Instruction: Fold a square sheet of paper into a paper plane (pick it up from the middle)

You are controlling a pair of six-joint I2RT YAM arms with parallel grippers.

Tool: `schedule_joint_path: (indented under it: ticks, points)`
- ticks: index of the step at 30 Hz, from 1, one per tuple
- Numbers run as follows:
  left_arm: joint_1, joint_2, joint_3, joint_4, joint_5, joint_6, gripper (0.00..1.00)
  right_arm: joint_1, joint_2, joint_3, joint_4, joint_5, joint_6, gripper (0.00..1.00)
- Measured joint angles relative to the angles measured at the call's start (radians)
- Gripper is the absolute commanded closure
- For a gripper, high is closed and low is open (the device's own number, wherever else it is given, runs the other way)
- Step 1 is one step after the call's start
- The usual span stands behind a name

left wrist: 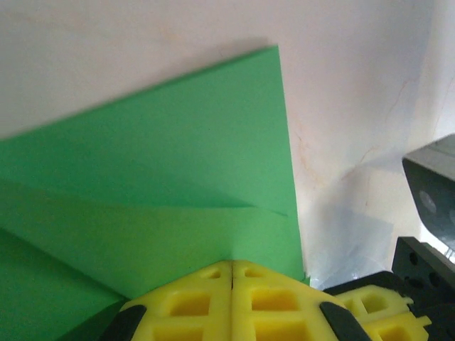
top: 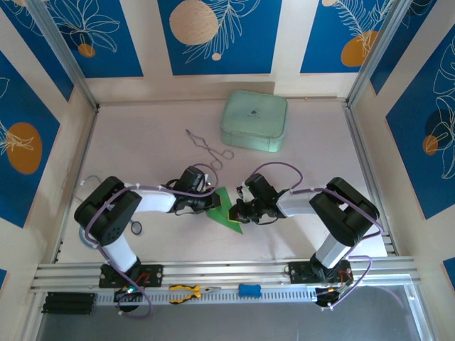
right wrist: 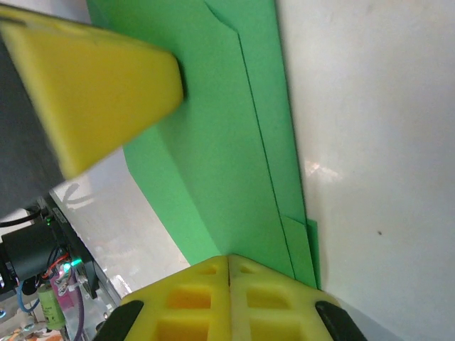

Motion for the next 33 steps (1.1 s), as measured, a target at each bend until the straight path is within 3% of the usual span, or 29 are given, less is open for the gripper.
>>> schedule_joint_path:
  ticks: [21,33]
  points:
    - [0.151,0.026,0.061,-0.082,0.023,0.105,1.0,-0.008,0.008,-0.002,0.011,-0.019,0.0,1.0]
    - [0.174,0.027,0.098,-0.146,-0.023,0.134,1.0,-0.013,0.015,-0.002,0.02,-0.037,-0.007,1.0]
